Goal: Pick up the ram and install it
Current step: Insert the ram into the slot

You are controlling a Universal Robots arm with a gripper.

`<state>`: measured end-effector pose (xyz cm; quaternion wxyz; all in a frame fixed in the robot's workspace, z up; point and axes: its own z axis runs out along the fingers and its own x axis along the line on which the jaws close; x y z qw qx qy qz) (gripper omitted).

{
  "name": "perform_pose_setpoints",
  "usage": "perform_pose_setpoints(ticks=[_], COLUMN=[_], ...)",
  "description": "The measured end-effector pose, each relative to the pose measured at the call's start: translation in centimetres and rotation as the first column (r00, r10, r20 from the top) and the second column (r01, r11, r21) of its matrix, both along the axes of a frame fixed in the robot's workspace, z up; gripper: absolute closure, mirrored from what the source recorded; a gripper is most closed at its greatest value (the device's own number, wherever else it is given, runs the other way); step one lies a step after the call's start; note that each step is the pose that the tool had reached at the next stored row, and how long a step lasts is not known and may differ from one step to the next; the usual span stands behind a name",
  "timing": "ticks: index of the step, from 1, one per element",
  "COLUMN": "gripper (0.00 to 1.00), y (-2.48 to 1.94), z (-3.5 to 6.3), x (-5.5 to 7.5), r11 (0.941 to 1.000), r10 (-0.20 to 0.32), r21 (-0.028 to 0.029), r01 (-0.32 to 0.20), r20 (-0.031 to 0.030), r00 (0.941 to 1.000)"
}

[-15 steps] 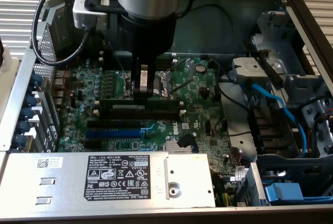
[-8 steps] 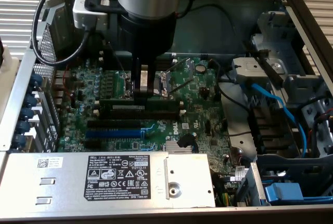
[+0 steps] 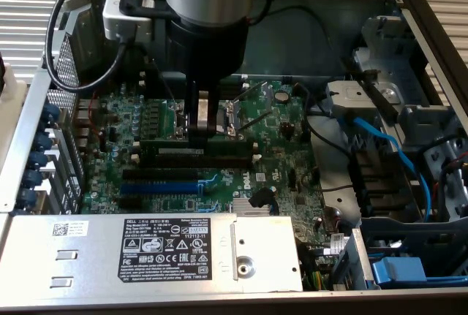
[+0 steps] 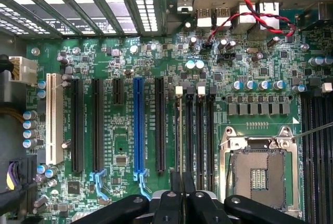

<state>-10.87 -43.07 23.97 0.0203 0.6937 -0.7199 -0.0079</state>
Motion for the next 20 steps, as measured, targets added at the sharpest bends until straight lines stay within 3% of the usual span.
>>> perform_pose_setpoints(ticks=[14, 20], gripper=[0.88, 0.88], y=[0.26, 0.32], z=[0.00, -0.06], x=[0.00, -0.01], r11=[1.0000, 0.9999], r10=[0.000, 0.001], r21=[-0.0068, -0.0126], r01=[0.000, -0.001], r20=[0.0004, 0.0003], r00=[1.0000, 1.0000])
